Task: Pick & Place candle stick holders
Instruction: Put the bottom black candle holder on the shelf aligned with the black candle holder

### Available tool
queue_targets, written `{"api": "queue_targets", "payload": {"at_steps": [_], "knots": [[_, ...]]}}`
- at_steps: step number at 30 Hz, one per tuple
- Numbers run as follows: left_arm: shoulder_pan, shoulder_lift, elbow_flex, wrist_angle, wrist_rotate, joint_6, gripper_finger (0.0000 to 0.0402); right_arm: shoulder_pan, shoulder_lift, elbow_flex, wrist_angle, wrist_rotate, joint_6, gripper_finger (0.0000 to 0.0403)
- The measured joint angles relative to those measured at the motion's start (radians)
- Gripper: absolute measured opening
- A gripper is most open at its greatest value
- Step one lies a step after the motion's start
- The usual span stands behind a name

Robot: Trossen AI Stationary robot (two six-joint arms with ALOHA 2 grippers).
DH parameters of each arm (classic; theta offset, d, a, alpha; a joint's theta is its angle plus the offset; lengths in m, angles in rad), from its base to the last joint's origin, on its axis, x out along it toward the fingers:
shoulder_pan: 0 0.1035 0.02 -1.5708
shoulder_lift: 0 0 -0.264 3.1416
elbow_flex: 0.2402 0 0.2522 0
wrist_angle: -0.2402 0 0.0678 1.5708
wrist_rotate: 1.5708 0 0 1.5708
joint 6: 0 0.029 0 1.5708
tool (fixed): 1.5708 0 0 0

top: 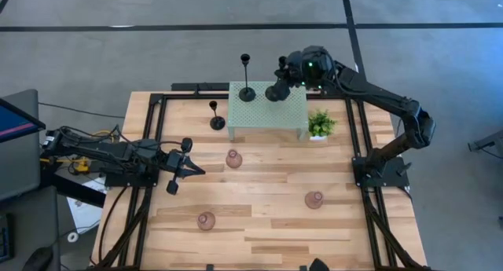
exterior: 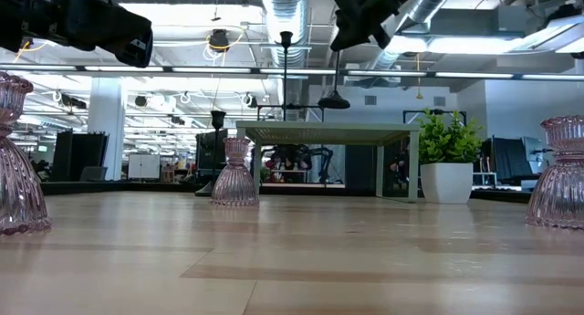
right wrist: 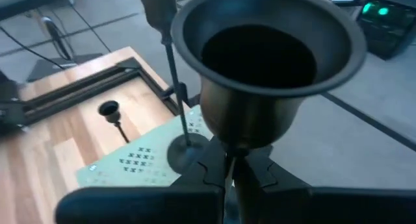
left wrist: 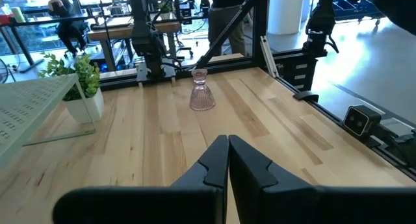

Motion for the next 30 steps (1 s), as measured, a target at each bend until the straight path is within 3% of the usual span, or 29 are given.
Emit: {"api": "queue_targets", "payload": {"at_steps": [4, 18, 30], "knots": [[0.0, 0.0, 0.0, 0.0, 0.0, 0.0, 0.0012, -0.021, 0.002, 0.0, 0.015, -0.054, 0.0, 0.0], [0.0, 0.0, 0.0, 0.0, 0.0, 0.0, 0.0012, -0.082, 0.183, 0.001, 0.151, -0.085, -0.011, 0.0], [0.0, 0.0, 0.0, 0.0, 0.0, 0.0, 0.0012, -0.1, 0.196, 0.002, 0.142, -0.09, -0.031, 0.0]]}}
